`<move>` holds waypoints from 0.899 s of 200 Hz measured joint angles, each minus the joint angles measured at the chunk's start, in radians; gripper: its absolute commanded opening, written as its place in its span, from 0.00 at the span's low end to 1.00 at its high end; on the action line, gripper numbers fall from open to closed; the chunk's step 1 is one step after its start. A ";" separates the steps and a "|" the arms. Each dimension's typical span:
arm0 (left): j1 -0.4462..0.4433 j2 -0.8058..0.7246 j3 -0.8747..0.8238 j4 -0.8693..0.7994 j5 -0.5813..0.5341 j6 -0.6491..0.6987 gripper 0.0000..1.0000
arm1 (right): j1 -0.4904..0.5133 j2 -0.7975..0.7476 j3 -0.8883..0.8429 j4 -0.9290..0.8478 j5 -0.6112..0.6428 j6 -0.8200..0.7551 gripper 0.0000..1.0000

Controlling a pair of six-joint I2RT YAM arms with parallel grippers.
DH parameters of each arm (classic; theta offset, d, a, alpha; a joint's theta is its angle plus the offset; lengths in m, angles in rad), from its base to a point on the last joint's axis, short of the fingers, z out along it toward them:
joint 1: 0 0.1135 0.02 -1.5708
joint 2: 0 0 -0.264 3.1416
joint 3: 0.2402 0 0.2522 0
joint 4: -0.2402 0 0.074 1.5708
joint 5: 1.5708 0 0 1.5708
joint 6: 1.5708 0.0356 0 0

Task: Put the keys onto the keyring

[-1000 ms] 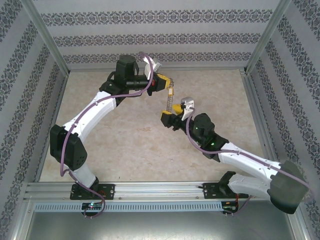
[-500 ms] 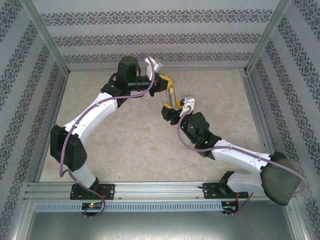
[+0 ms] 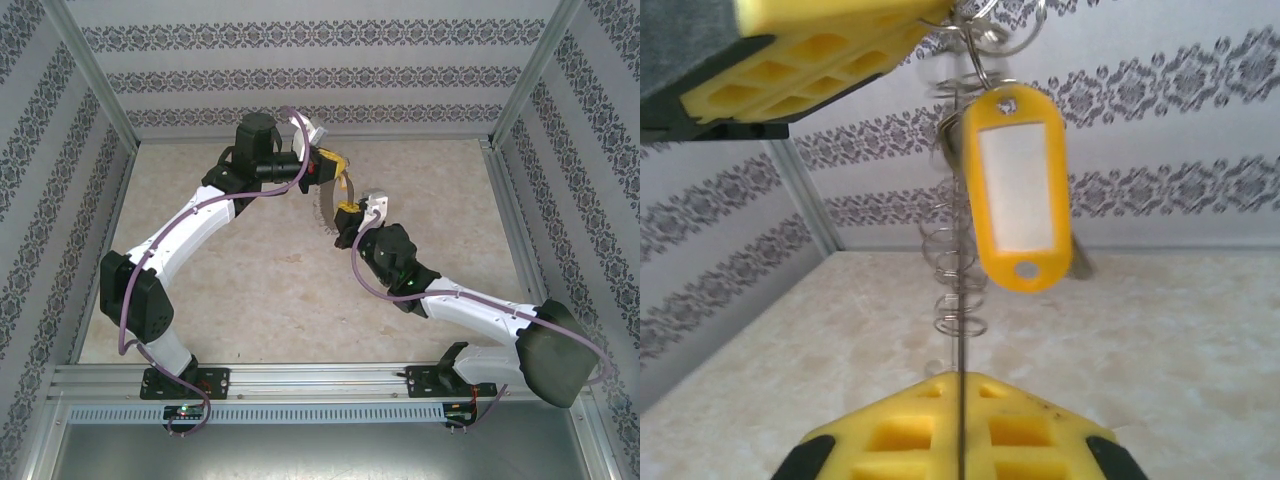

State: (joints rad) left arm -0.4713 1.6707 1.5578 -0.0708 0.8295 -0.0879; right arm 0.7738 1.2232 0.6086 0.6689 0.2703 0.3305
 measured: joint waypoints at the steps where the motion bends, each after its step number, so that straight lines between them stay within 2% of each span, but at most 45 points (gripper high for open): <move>1: 0.000 0.000 0.000 0.000 0.000 0.000 0.00 | -0.002 0.000 0.000 0.000 -0.002 0.001 0.00; 57: -0.001 0.000 0.000 0.005 -0.001 0.000 0.00 | -0.026 -0.016 0.000 -0.019 -0.054 0.015 0.00; 80: -0.001 0.000 0.000 0.006 -0.014 -0.002 0.46 | -0.055 -0.017 0.000 -0.024 -0.115 0.056 0.00; 117: -0.001 0.000 0.004 0.012 -0.056 -0.028 0.84 | -0.132 -0.017 0.000 -0.041 -0.229 0.181 0.00; 140: -0.001 0.000 0.024 0.011 -0.084 -0.025 0.92 | -0.190 -0.017 0.003 -0.040 -0.282 0.272 0.00; 145: -0.001 0.000 0.031 0.009 -0.093 -0.026 0.98 | -0.204 -0.017 0.004 -0.040 -0.292 0.294 0.00; 150: -0.001 0.000 0.037 0.008 -0.102 -0.023 1.00 | -0.217 -0.017 0.005 -0.039 -0.301 0.316 0.00; 180: -0.001 -0.016 0.050 -0.012 -0.156 -0.013 1.00 | -0.296 -0.016 0.011 -0.033 -0.332 0.444 0.00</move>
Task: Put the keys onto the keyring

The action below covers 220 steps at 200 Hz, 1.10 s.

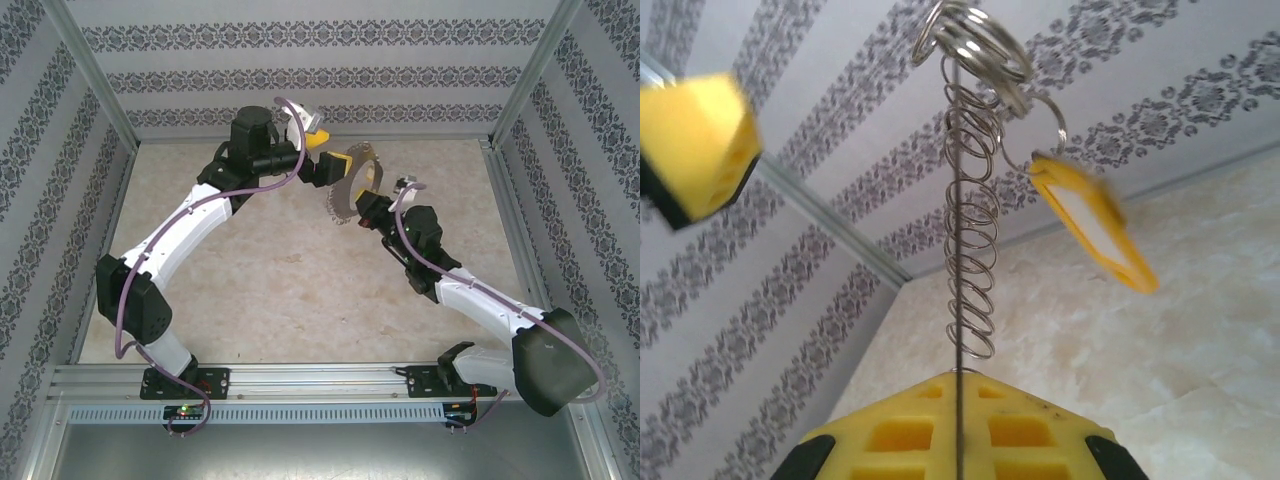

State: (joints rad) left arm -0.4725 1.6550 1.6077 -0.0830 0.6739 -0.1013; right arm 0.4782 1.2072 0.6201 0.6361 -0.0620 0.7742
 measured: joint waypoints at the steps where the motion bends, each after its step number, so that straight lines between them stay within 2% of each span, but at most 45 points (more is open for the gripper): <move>1: 0.000 -0.001 0.000 -0.001 -0.001 0.000 1.00 | -0.004 0.000 0.000 0.001 0.000 0.007 0.00; 67: 0.000 -0.078 0.000 -0.108 -0.100 0.026 1.00 | -0.173 0.122 0.007 0.028 -0.010 0.282 0.00; 102: 0.000 -0.116 -0.008 -0.153 -0.132 0.037 1.00 | -0.222 0.219 -0.019 0.129 -0.011 0.396 0.00; 184: 0.000 -0.168 -0.027 -0.224 -0.174 0.050 1.00 | -0.231 0.552 -0.036 0.366 -0.018 0.621 0.00; 220: 0.000 -0.188 -0.027 -0.244 -0.185 0.057 1.00 | -0.199 0.661 -0.035 0.451 -0.018 0.690 0.00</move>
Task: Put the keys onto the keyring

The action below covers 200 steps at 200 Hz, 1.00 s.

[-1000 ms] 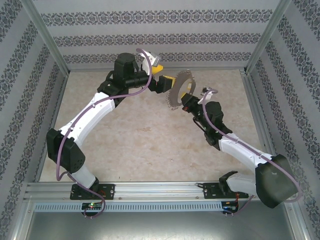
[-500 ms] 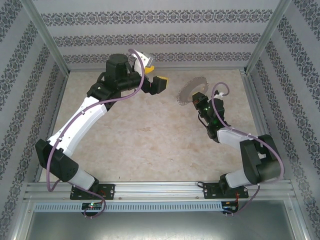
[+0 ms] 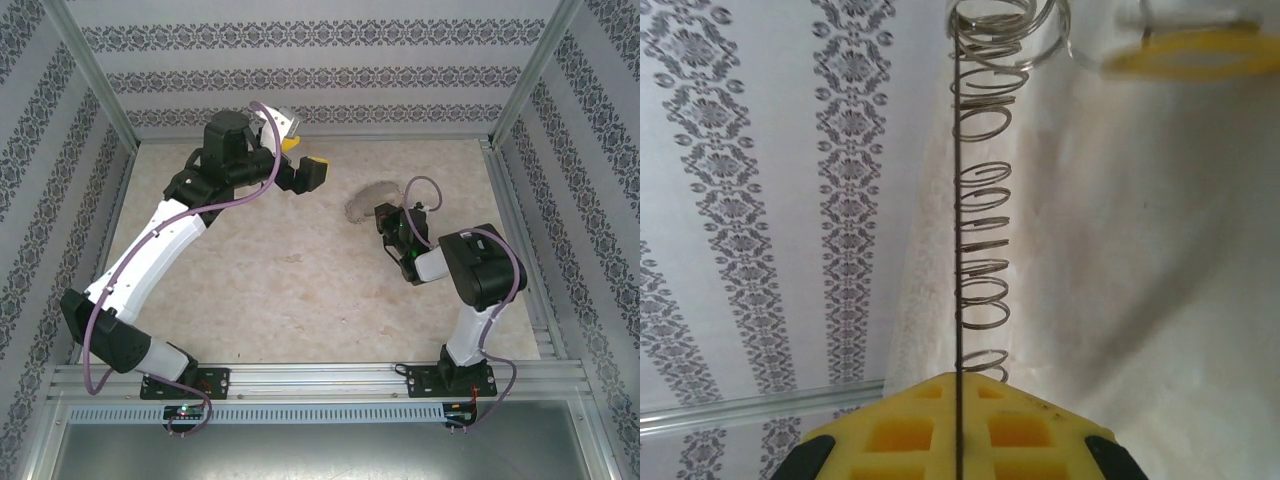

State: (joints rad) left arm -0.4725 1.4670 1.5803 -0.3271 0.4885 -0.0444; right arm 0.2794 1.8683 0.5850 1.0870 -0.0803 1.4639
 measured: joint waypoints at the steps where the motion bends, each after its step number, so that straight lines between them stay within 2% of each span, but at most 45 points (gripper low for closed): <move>1: 0.000 0.000 0.000 0.000 0.000 0.000 1.00 | 0.001 0.002 0.000 0.002 0.000 0.000 0.00; 71: 0.000 -0.005 0.000 -0.014 0.000 0.011 1.00 | 0.156 0.118 0.015 0.121 0.023 0.084 0.00; 141: 0.000 -0.016 -0.001 -0.026 0.000 0.015 1.00 | 0.309 0.177 0.018 0.145 0.069 0.155 0.00; 145: 0.000 -0.017 -0.001 -0.026 0.000 0.015 1.00 | 0.317 0.177 0.018 0.146 0.069 0.158 0.05; 158: 0.000 -0.021 -0.002 -0.026 0.000 0.017 1.00 | 0.337 0.177 0.018 0.149 0.076 0.170 0.34; 163: 0.000 -0.021 -0.002 -0.026 0.000 0.018 1.00 | 0.343 0.177 0.018 0.151 0.077 0.173 0.41; 183: 0.000 -0.022 -0.002 -0.026 0.000 0.018 1.00 | 0.367 0.168 0.018 0.163 0.094 0.186 0.56; 200: 0.000 -0.022 -0.002 -0.026 0.000 0.019 1.00 | 0.383 0.131 0.010 0.136 0.107 0.205 0.62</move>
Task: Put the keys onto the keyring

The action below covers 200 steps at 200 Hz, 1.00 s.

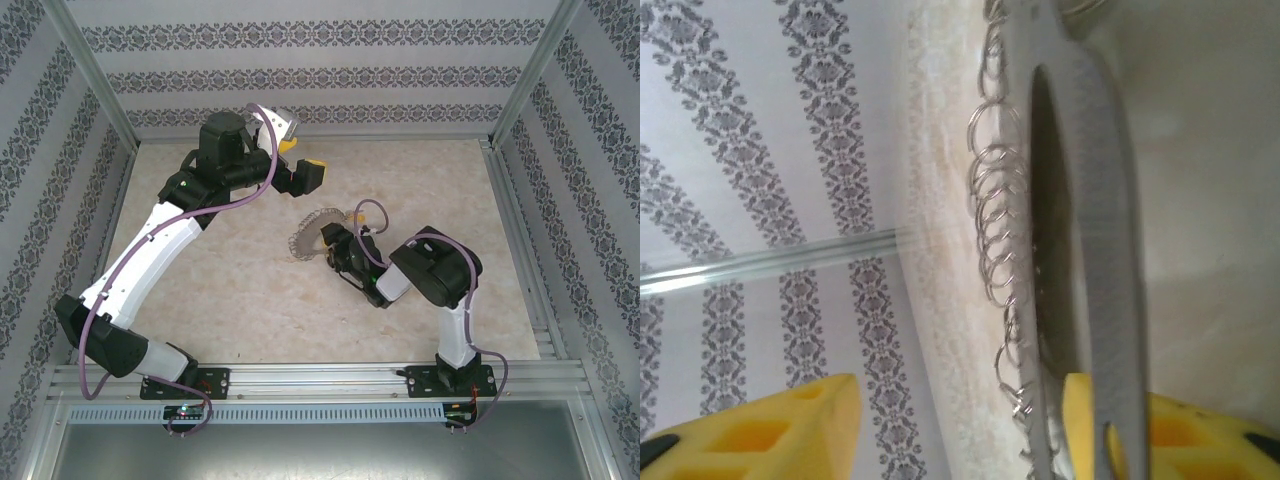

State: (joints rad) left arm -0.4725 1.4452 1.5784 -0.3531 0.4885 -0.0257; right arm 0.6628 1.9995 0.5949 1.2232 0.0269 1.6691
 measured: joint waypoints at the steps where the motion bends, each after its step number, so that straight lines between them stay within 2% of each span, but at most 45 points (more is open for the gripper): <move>1: 0.000 0.000 0.000 0.000 0.000 0.000 1.00 | 0.002 -0.003 -0.001 -0.003 0.002 0.000 0.63; 11: 0.000 0.000 0.000 0.000 0.000 0.000 1.00 | 0.012 -0.026 -0.008 -0.024 0.003 0.012 0.69; 39: 0.000 0.000 0.000 0.000 0.000 0.000 1.00 | 0.036 -0.102 -0.026 -0.127 0.006 0.056 0.71; 91: 0.000 -0.001 0.000 -0.008 0.000 0.000 1.00 | 0.062 -0.312 -0.030 -0.514 -0.004 0.121 0.75; 96: 0.000 -0.001 0.000 -0.008 0.000 0.000 1.00 | 0.062 -0.328 -0.021 -0.566 -0.009 0.122 0.82; 107: 0.000 -0.001 0.000 -0.008 -0.001 0.000 1.00 | 0.062 -0.350 0.011 -0.677 -0.018 0.126 0.85; 128: 0.000 -0.001 0.000 -0.010 -0.005 0.000 1.00 | 0.062 -0.385 0.098 -0.892 -0.043 0.102 0.86; 167: 0.000 -0.006 0.000 -0.023 -0.019 0.001 1.00 | 0.050 -0.538 0.146 -1.101 -0.055 0.026 0.91; 181: 0.000 -0.011 -0.001 -0.022 -0.023 0.001 1.00 | 0.027 -0.600 0.183 -1.173 -0.053 -0.028 0.98; 200: 0.000 -0.020 -0.009 -0.022 -0.031 0.001 1.00 | -0.022 -0.681 0.249 -1.257 -0.042 -0.127 0.98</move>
State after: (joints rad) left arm -0.4725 1.4250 1.5696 -0.3748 0.4580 -0.0250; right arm 0.6407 1.3186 0.8436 -0.0334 -0.0151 1.5425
